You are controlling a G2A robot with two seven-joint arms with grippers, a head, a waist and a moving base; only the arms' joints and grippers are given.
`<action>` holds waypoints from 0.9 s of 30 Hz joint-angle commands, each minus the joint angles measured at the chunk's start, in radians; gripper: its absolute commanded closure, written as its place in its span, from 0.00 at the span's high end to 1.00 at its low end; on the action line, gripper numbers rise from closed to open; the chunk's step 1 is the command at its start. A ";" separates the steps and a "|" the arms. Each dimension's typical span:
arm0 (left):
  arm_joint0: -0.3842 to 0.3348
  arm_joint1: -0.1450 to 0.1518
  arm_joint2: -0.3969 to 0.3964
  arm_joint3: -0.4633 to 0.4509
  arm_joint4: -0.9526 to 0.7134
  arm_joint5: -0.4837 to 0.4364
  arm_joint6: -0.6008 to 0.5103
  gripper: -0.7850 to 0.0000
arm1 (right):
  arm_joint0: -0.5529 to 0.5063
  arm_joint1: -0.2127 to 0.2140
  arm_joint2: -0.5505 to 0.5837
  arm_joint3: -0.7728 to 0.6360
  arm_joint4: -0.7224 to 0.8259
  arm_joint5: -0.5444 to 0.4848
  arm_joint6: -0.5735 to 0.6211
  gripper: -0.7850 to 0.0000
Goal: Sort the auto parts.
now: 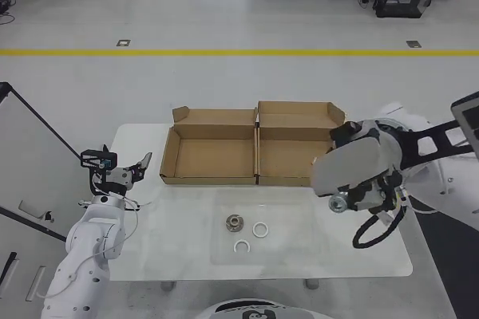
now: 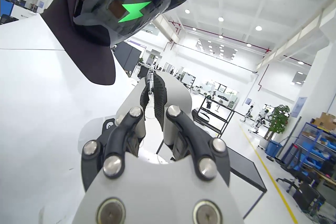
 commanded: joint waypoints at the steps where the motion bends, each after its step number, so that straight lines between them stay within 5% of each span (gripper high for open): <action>1: 0.000 0.000 0.000 0.000 0.000 0.000 0.000 1.00 | -0.023 -0.006 0.014 -0.025 0.037 0.007 -0.012 0.00; 11: 0.000 0.000 0.000 0.000 0.000 0.000 0.000 1.00 | -0.124 -0.040 0.102 -0.047 0.078 -0.006 0.020 0.00; 27: 0.000 0.000 0.000 0.000 0.000 0.000 0.000 1.00 | -0.200 -0.036 0.177 -0.023 0.233 0.024 0.435 0.00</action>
